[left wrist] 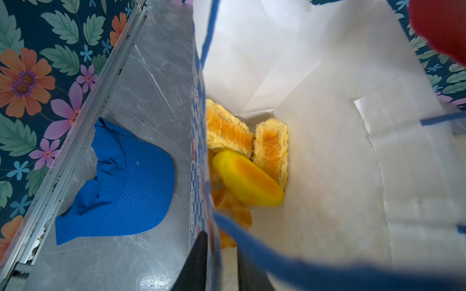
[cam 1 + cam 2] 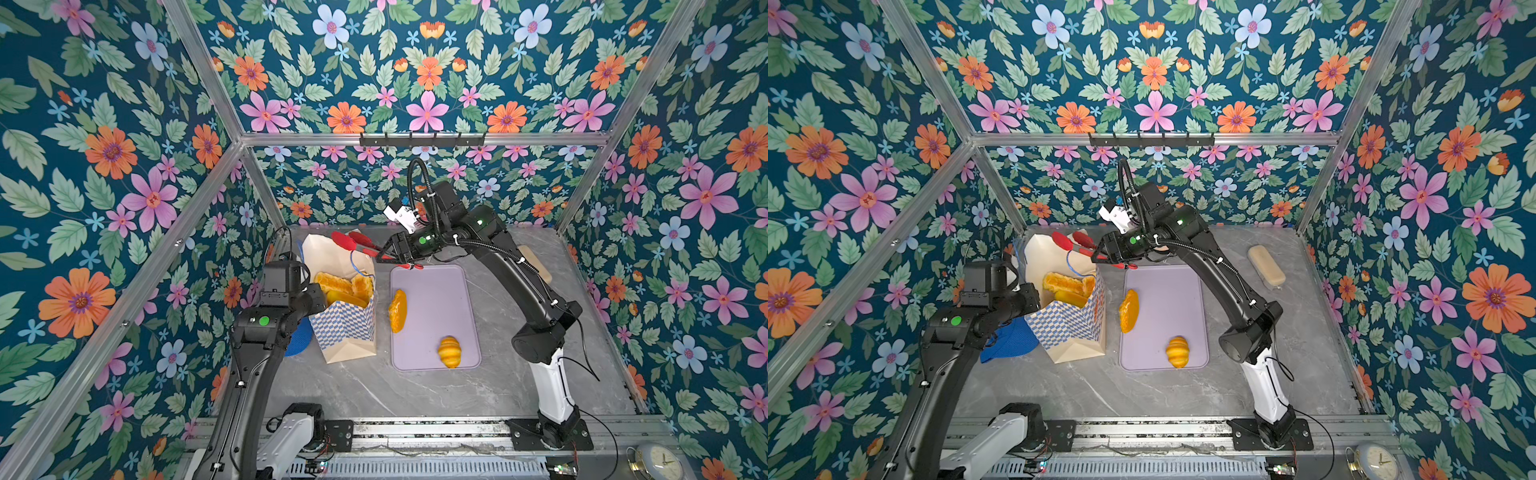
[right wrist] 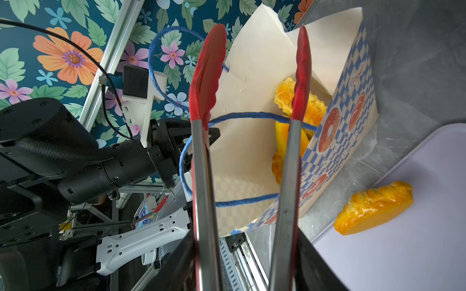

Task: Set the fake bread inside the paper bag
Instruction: 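Open the tongs over the bag to drop the yellow slice in, then swing the empty tongs back over the tray with the right gripper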

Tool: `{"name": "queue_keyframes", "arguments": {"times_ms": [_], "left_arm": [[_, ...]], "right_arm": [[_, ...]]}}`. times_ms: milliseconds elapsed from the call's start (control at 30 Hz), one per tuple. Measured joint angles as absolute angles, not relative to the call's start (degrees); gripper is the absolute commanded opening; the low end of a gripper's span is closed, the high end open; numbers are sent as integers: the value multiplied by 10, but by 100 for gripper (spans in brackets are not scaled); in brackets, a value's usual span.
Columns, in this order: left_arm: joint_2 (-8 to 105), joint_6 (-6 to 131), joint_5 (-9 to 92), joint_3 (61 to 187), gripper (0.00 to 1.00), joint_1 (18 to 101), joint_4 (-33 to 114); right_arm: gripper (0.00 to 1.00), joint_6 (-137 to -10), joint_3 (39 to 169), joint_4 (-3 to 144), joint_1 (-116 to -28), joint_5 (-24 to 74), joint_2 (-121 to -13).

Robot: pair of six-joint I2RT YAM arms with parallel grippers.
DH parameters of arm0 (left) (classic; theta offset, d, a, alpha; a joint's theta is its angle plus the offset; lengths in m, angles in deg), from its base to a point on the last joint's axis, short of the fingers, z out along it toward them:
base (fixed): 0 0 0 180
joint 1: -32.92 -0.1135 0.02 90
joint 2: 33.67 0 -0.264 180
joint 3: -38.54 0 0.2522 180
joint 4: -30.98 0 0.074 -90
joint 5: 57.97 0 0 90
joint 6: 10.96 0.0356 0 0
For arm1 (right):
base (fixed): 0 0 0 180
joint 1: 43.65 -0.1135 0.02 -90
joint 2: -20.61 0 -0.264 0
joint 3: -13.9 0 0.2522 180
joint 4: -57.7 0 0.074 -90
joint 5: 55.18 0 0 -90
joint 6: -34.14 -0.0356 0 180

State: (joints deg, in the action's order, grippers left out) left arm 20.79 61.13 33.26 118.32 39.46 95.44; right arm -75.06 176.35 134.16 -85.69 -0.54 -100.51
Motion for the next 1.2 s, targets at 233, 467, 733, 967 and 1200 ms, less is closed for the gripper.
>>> {"name": "queue_keyframes", "arguments": {"times_ms": [233, 467, 733, 967, 1200], "left_arm": [[207, 610, 333, 1183, 24, 395, 955], [206, 610, 332, 1183, 24, 395, 955], [206, 610, 332, 1183, 24, 395, 955], [207, 610, 332, 1183, 24, 395, 955], [206, 610, 330, 1183, 25, 395, 955]], "right_arm": [[52, -764, 1763, 1336, -857, 38, -979], [51, -780, 1753, 1324, -856, 106, -944], [50, -797, 1650, 1292, -846, 177, -868], [50, -827, 1508, 1245, -827, 211, -792], [49, -858, 1344, 1205, -827, 215, -737]]}}
